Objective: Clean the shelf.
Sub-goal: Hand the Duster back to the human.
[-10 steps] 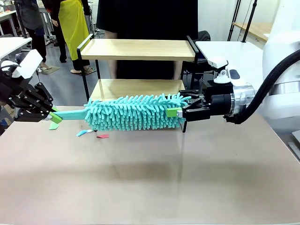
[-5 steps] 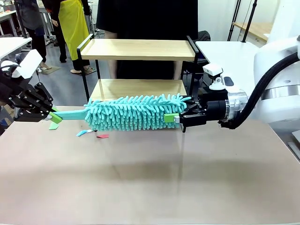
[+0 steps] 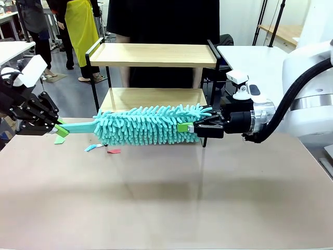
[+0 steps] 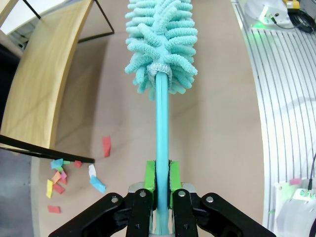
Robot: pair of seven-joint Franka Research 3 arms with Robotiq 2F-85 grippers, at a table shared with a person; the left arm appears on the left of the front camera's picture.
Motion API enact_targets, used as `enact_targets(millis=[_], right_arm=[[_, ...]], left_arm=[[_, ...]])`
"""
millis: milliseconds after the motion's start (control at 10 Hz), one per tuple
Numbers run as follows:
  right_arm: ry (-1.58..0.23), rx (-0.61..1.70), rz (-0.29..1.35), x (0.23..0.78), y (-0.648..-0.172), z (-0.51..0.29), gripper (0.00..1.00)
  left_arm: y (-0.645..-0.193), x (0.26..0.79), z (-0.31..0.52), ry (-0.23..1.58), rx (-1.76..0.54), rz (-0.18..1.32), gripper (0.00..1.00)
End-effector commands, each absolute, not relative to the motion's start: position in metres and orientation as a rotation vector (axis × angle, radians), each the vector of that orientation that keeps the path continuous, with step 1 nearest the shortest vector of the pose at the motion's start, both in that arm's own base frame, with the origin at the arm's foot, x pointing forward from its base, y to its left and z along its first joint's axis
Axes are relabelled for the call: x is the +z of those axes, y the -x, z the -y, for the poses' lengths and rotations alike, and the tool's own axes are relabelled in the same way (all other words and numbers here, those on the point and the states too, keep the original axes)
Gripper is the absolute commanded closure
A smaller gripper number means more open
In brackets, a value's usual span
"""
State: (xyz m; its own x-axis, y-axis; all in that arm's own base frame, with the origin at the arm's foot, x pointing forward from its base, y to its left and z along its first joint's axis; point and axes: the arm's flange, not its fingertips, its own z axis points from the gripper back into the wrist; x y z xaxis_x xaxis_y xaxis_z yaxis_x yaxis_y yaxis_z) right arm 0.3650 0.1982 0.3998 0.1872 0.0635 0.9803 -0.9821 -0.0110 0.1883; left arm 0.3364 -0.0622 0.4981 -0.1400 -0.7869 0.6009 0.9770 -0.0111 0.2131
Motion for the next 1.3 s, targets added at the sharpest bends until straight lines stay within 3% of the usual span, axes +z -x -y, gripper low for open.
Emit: enact_targets(millis=[0,800,900,1000,1100,1200], right_arm=[[-1.275,1.124,1.063,0.398,-0.369,-0.201,1.0],[-1.257,1.145,1.097,0.402,-0.37,-0.2,1.0],[-1.275,1.137,1.048,0.401,-0.364,-0.198,1.0],[-1.275,1.137,1.048,0.401,-0.364,-0.198,1.0],[-1.275,1.137,1.048,0.401,-0.364,-0.198,1.0],[-1.275,1.137,1.048,0.401,-0.364,-0.198,1.0]], left_arm=[[-0.337,0.5,0.062,0.382,-1.595,0.714,0.87],[-0.337,0.5,0.062,0.382,-1.595,0.714,0.87],[-0.336,0.498,0.062,0.367,-1.586,0.684,0.31],[-0.334,0.502,0.062,0.383,-1.574,0.719,0.3],[-0.335,0.505,0.06,0.409,-1.564,0.752,0.0],[-0.334,0.511,0.052,0.462,-1.508,0.842,0.0]])
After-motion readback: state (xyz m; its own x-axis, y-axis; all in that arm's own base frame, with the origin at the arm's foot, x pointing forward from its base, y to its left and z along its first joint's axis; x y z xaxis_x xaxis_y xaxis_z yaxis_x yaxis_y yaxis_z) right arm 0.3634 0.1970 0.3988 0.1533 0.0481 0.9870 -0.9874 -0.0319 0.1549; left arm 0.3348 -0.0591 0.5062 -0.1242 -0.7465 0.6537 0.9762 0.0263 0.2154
